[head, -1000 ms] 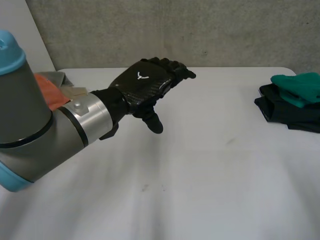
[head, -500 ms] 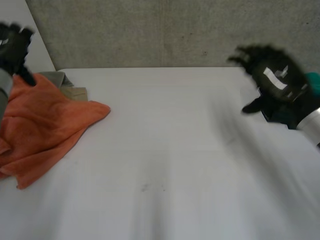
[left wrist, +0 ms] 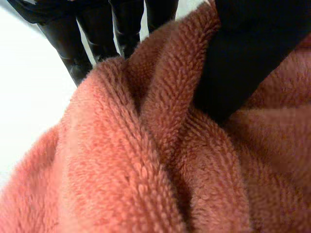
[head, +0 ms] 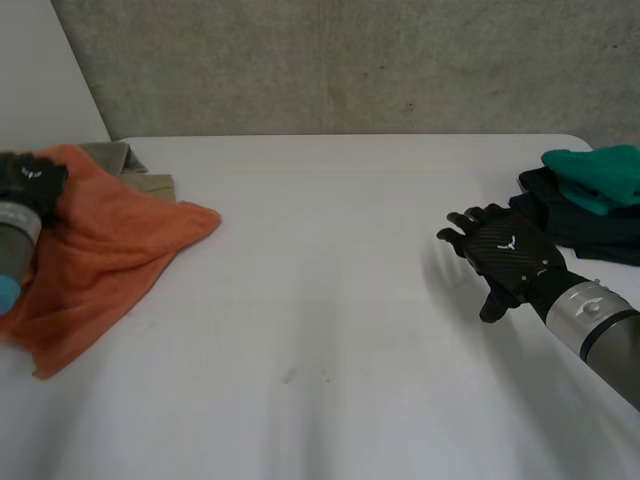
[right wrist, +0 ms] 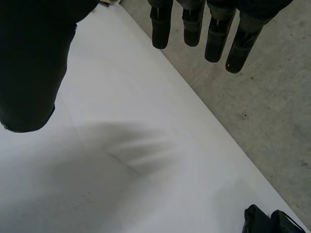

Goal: Fold the laundry.

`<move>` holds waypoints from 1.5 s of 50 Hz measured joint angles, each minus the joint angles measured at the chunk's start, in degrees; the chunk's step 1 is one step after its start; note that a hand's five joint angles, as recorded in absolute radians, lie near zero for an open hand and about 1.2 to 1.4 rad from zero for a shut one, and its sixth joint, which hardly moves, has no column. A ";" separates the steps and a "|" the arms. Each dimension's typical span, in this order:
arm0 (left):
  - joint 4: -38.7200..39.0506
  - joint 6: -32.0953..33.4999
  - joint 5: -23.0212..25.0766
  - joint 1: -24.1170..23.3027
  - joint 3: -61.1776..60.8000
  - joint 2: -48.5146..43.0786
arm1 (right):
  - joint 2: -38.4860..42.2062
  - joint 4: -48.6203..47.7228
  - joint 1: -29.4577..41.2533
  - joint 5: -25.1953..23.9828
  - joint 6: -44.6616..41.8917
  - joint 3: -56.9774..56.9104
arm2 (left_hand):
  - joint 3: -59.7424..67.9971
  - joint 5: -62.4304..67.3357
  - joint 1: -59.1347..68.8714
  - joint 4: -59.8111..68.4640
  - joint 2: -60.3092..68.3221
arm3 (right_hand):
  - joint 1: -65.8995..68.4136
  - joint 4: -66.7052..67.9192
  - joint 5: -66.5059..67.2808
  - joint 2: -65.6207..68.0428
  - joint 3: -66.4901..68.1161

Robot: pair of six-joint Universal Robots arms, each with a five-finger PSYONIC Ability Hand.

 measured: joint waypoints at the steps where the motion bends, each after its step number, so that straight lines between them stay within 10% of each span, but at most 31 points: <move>1: 0.52 -2.57 0.00 -2.27 -0.16 2.37 | -0.06 -0.12 -0.11 0.18 0.21 0.00 | 0.57 0.00 0.97 0.75 0.55 | 0.00 0.02 0.00 0.00 0.00; 16: -3.38 -38.24 0.03 -32.05 -3.29 20.11 | -0.78 -0.55 -0.52 7.15 0.52 -0.85 | 2.60 4.97 5.52 1.05 2.22 | 0.00 0.00 0.00 0.00 0.00; 27: -4.09 -38.38 -1.09 -45.57 -1.16 4.64 | -0.68 -0.61 -0.55 9.49 0.73 -1.14 | 2.59 4.97 5.52 1.08 2.33 | 0.00 0.00 0.00 0.00 0.01; 32: -4.35 -35.84 -3.38 -45.93 -1.71 3.12 | -0.69 -0.35 -0.53 10.46 1.19 -1.58 | -4.00 0.39 0.53 -5.93 -4.62 | 0.00 0.00 0.00 0.00 0.01; 40: -8.67 -28.32 -7.42 -45.22 -8.08 13.48 | -0.91 4.70 -0.46 12.61 4.67 -4.14 | -49.19 -44.20 -43.05 -51.99 -50.28 | 0.00 0.00 0.00 0.00 0.01; 54: -16.98 -24.74 -7.35 -35.60 -18.56 29.08 | -1.06 29.46 4.09 12.35 16.96 -13.65 | -50.44 -45.59 -43.05 -53.34 -52.03 | 0.00 0.00 0.00 0.00 0.01; 75: -13.39 -6.58 5.23 -16.68 -14.04 12.25 | 7.81 10.43 26.79 19.24 14.49 -15.22 | -50.44 -45.59 -43.05 -53.34 -52.03 | 0.00 0.00 0.00 0.00 0.01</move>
